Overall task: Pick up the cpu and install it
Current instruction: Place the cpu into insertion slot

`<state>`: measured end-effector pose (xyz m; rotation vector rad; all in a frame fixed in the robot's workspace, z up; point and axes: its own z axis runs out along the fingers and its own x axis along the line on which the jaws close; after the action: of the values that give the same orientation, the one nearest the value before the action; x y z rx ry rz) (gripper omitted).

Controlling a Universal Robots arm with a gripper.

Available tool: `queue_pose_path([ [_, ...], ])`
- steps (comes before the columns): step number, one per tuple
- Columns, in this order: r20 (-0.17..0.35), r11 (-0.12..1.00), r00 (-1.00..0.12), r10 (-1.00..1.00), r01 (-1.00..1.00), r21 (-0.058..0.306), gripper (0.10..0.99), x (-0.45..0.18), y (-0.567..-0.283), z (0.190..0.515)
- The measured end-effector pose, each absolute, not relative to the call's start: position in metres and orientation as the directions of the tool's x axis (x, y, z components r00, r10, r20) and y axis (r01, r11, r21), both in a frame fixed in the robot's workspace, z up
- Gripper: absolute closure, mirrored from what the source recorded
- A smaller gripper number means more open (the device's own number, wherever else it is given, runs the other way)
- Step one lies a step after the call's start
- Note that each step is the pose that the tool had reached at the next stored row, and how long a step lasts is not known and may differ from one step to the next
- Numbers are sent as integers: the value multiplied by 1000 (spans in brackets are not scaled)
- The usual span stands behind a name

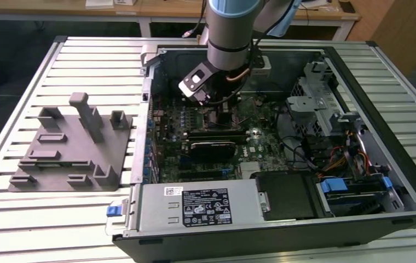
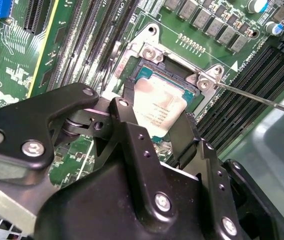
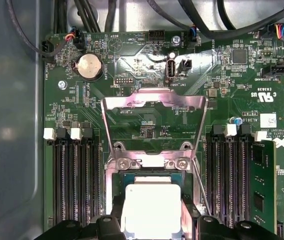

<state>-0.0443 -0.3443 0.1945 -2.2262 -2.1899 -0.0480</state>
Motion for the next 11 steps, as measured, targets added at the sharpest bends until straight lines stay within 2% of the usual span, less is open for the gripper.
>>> queue_pose_path([
  [11, 35, -17, 16, 999, 1000, 8, 561, -45, -344, 194],
])
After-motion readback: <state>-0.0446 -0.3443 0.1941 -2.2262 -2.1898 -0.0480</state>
